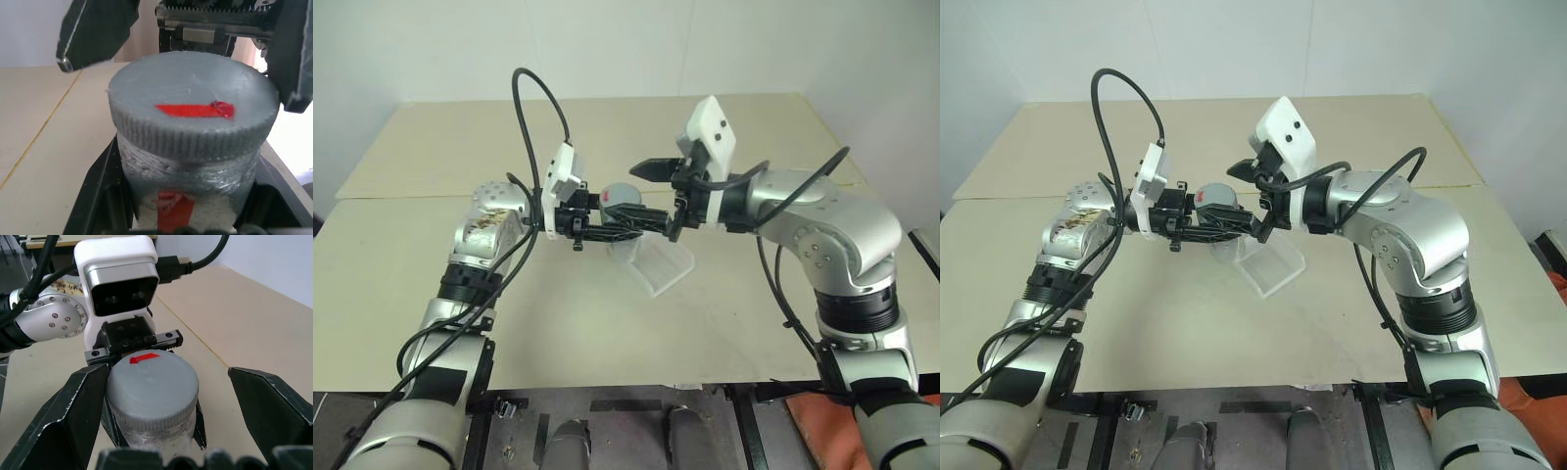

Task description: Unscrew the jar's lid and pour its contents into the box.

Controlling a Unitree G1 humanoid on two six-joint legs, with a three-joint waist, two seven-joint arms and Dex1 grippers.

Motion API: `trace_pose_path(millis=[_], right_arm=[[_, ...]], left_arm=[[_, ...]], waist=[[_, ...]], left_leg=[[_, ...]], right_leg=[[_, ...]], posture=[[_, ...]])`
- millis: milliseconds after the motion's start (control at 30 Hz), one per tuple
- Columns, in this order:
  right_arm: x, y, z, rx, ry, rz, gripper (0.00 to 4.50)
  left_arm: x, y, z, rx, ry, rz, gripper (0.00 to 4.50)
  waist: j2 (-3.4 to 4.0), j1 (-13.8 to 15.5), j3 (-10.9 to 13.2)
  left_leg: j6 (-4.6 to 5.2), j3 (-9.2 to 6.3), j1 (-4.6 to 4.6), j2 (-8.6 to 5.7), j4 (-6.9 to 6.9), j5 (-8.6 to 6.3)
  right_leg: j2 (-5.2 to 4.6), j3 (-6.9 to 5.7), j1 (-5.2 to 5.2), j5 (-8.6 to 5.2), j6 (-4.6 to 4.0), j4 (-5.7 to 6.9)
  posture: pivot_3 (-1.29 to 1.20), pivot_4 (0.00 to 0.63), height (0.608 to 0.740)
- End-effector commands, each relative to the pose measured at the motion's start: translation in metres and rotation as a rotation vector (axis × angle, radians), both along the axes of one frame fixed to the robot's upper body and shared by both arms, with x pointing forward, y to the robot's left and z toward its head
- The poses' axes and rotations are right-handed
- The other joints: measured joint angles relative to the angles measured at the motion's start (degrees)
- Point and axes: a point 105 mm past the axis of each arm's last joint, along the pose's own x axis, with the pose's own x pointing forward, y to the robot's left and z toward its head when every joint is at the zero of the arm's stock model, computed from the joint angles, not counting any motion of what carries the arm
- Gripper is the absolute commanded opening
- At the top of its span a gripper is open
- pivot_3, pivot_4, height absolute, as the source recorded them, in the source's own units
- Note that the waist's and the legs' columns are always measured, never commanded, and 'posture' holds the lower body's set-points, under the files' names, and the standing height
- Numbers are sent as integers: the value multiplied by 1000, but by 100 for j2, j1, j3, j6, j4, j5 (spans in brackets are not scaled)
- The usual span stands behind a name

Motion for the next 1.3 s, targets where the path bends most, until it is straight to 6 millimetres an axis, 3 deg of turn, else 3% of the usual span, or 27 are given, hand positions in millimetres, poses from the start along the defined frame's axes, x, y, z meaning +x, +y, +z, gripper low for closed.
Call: trace_pose_path(millis=[33, 200, 400, 467, 533, 667, 800, 1000, 1167, 1300], right_arm=[[-5, 5, 7, 7, -35, 20, 4500], [-4, 8, 7, 16, -20, 34, 4500], [-2, 8, 7, 50, 2, 69, 3015], [-2, 9, 10, 90, 3, 113, 2766], [-5, 11, 13, 116, -17, 179, 2766], [-28, 11, 12, 56, -119, 593, 2766], [-34, 11, 10, -32, -160, 865, 2766], [-5, 30, 1, -99, -198, 794, 2766], [3, 14, 4, -58, -195, 682, 4323], [0, -8, 10, -12, -224, 570, 4465]], left_arm=[[-2, 2, 15, -17, -57, -8, 2001], [-3, 3, 16, -20, -62, -9, 2001], [-5, 5, 18, -16, -75, -16, 2001], [-8, 5, 20, -16, -80, -28, 2001], [-12, 5, 21, -13, -86, -53, 2001], [-34, 5, 24, 17, -66, -208, 2001], [-49, 2, 25, 48, -48, -295, 2001], [-49, -1, 25, 43, -58, -302, 2001], [-45, 6, 22, 31, -38, -261, 2001], [-35, 11, 21, 2, -11, -196, 2001]], waist=[[0, 1, 0], [0, 12, 0], [0, 3, 0], [0, 2, 0], [0, 5, 0], [1, -2, 1], [5, -106, 3], [7, -225, 4], [7, -227, 4], [7, -219, 4]], left_leg=[[0, 0, 0, 0, 0, 0], [0, -1, -1, 0, 0, 0], [0, -1, 0, 0, 0, 0], [0, -1, 1, 0, 0, 0], [0, -1, 2, 0, 0, 0], [-1, 0, -2, -1, 1, 0], [-2, 0, 2, 0, 2, 1], [-6, -6, 17, 3, 0, 4], [-44, -8, 6, 2, 2, 25], [-42, -10, 5, 1, 3, 23]], right_leg=[[0, 0, 0, 0, 0, 0], [0, 0, 1, 0, 0, 2], [0, 0, 1, 0, 0, 2], [0, 0, 1, 0, 0, 1], [0, 0, 1, 0, 0, 2], [0, 0, 3, 0, 1, 0], [0, 0, 4, 1, 2, -1], [8, 1, 5, -1, -1, 8], [6, 1, 2, -1, -1, 38], [6, 0, 0, -1, -1, 41]], posture=[[0, 150, 740], [0, 150, 740], [0, 150, 740], [0, 150, 740], [0, 150, 740], [0, 150, 740], [0, 150, 740], [0, 150, 740], [0, 150, 740], [0, 150, 740]])
